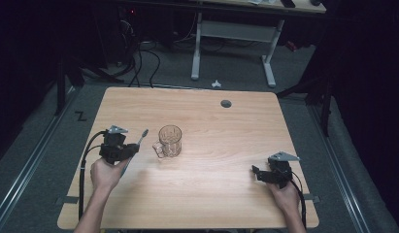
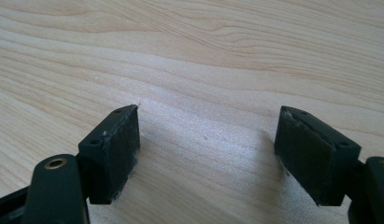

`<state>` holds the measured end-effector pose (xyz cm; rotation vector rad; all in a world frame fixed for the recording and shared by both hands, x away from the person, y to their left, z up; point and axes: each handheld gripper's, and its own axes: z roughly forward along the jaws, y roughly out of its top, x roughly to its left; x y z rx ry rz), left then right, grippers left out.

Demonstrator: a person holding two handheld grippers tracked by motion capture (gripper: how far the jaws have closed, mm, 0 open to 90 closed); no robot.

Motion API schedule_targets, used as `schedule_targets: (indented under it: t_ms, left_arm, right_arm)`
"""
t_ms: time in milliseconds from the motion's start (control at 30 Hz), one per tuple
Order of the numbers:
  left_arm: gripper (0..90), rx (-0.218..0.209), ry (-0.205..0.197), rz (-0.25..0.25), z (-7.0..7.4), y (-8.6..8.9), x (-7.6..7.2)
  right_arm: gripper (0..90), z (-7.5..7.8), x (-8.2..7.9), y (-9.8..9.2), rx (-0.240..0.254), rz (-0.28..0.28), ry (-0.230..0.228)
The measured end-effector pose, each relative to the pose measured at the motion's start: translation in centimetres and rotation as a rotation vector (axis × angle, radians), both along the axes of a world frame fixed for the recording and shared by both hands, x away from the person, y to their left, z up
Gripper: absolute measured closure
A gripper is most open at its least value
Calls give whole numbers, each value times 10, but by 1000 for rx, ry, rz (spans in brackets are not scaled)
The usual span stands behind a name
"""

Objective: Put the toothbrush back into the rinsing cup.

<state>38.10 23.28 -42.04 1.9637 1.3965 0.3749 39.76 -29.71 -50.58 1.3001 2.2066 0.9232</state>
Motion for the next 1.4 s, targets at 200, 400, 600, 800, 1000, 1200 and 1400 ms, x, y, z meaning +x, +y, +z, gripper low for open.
schedule_targets:
  t_ms: [200,400,600,800,1000,1200,1400]
  left_arm:
    - [796,-6,-13,-5,4,-1,-2]
    - [795,-9,-24,-12,8,-3,-3]
    - [794,-23,-40,-20,13,-5,-5]
    - [794,-20,-48,-35,16,-9,-6]
    - [794,-18,-59,-47,21,-14,-5]
    - [793,-28,-66,-58,24,-19,-3]
    - [791,-35,-78,-73,27,-25,0]
  right_arm:
    - [225,0,0,0,1,0,0]
    - [225,0,0,0,0,0,0]
    - [225,0,0,0,0,0,0]
    - [225,0,0,0,1,0,0]
    - [225,0,0,0,0,0,0]
    - [225,0,0,0,0,0,0]
    - [225,0,0,0,0,0,0]
